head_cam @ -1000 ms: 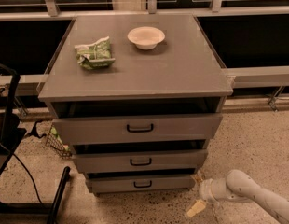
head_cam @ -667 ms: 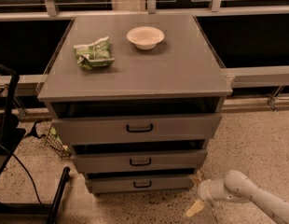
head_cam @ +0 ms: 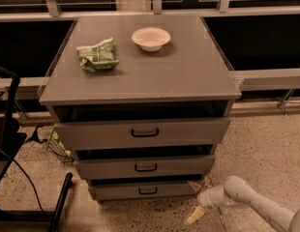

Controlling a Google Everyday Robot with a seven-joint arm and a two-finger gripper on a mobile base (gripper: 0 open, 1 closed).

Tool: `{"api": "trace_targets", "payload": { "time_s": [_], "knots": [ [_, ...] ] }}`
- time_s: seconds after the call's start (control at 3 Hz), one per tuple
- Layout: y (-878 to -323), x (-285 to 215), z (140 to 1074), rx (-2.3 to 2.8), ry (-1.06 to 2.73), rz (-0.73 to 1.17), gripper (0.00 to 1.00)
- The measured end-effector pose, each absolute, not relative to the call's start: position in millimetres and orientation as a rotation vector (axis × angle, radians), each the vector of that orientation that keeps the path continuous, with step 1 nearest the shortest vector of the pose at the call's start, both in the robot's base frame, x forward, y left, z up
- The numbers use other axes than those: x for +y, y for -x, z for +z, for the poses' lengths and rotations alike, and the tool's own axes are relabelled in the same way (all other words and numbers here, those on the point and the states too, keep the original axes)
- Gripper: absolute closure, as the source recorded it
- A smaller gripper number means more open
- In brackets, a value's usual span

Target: Open bottom drawer

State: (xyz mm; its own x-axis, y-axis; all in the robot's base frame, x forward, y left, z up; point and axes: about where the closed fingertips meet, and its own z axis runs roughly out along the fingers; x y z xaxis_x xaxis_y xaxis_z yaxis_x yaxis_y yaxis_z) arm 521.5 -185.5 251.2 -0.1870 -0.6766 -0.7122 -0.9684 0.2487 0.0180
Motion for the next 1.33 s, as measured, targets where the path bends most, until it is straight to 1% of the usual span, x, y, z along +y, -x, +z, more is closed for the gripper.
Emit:
{"api": "trace_targets", "payload": {
  "time_s": [0.33,1.33],
  "knots": [
    [-528,-175,246,1.905,1.522,0.642,0.0],
    [-558,-149,227,1.835,1.632,0.526,0.0]
  ]
}}
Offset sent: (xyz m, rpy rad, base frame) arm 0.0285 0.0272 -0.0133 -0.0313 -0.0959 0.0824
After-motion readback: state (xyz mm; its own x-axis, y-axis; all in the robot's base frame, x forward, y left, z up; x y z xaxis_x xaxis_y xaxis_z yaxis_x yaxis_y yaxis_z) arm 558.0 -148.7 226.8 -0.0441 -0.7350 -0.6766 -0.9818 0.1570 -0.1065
